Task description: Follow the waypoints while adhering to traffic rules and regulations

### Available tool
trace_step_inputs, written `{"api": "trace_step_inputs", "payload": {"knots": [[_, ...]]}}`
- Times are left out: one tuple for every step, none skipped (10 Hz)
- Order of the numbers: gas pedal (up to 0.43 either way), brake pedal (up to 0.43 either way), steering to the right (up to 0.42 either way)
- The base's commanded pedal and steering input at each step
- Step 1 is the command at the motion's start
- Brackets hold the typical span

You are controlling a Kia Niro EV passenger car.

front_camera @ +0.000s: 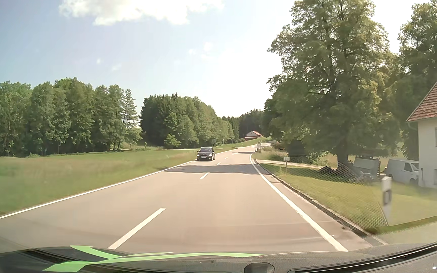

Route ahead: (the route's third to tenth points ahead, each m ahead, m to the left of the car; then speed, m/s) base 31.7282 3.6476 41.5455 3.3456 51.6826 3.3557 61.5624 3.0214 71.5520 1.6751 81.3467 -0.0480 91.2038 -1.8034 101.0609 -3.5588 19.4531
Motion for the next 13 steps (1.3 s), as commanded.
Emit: {"api": "trace_step_inputs", "payload": {"knots": [[0.000,0.000,0.000],[0.000,0.000,0.000],[0.000,0.000,0.000],[0.000,0.000,0.000],[0.000,0.000,0.000],[0.000,0.000,0.000],[0.000,0.000,0.000],[0.000,0.000,0.000],[0.000,0.000,0.000],[0.000,0.000,0.000],[0.020,0.000,0.000],[0.047,0.000,0.003],[0.059,0.000,0.004]]}}
